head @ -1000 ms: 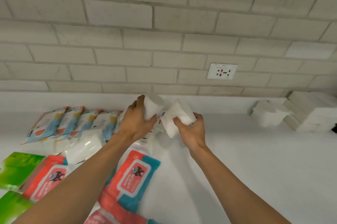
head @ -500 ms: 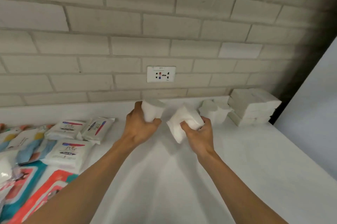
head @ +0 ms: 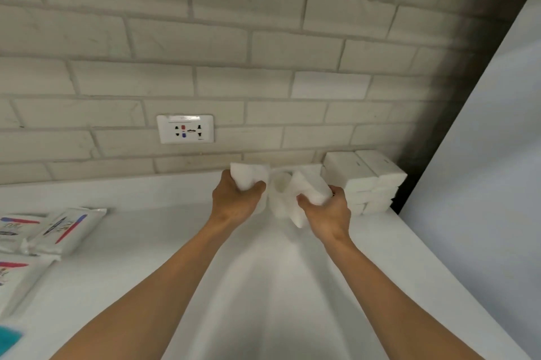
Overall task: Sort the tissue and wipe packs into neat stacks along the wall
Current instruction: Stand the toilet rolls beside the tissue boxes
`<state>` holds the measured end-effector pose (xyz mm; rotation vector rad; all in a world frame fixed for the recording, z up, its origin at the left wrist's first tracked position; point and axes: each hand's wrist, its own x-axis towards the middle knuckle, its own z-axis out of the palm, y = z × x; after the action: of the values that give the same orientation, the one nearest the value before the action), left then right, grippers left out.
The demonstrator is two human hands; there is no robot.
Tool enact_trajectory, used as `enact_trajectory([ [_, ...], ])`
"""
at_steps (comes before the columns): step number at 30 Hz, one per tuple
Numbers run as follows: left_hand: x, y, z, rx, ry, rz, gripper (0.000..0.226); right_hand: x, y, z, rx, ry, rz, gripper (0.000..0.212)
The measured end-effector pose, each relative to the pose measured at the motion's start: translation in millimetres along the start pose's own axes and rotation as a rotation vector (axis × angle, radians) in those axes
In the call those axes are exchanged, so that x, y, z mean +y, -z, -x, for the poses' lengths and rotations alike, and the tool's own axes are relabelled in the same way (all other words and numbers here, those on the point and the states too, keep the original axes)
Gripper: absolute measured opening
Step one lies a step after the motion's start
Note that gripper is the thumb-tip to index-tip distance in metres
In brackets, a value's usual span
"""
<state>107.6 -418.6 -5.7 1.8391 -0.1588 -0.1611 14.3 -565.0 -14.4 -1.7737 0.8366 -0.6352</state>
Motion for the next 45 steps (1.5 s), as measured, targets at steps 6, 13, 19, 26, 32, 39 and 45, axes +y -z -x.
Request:
enact_trajectory([
  [6,9.9,-51.2,-24.0,0.071,0.001,-0.033,0.054,-5.0,17.7,-60.1,0.007,0.059,0.155,0.06],
  [13,5.2,-91.9,-49.2,0.12,-0.04,-0.082,0.063,-6.1,8.5,-104.6,-0.012,0.197,0.29,0.055],
  [19,-1.0,-112.7,-63.2,0.132,-0.078,-0.06,0.062,-0.9,-5.2,-121.5,-0.005,0.261,0.378,0.059],
  [26,-7.6,-126.1,-69.9,0.166,-0.091,-0.053,0.061,7.8,-16.5,-130.8,0.007,0.274,0.463,0.061],
  [32,-7.3,-133.1,-68.7,0.161,-0.132,-0.047,0.066,10.5,-20.2,-137.5,0.018,0.275,0.515,0.061],
  [39,-14.5,-133.7,-70.4,0.085,-0.105,-0.042,0.08,16.2,-12.7,-131.2,-0.015,0.252,0.329,0.064],
  [45,-19.0,-128.8,-57.7,-0.01,-0.074,0.119,0.08,47.2,-7.6,-97.1,0.02,0.171,0.142,0.038],
])
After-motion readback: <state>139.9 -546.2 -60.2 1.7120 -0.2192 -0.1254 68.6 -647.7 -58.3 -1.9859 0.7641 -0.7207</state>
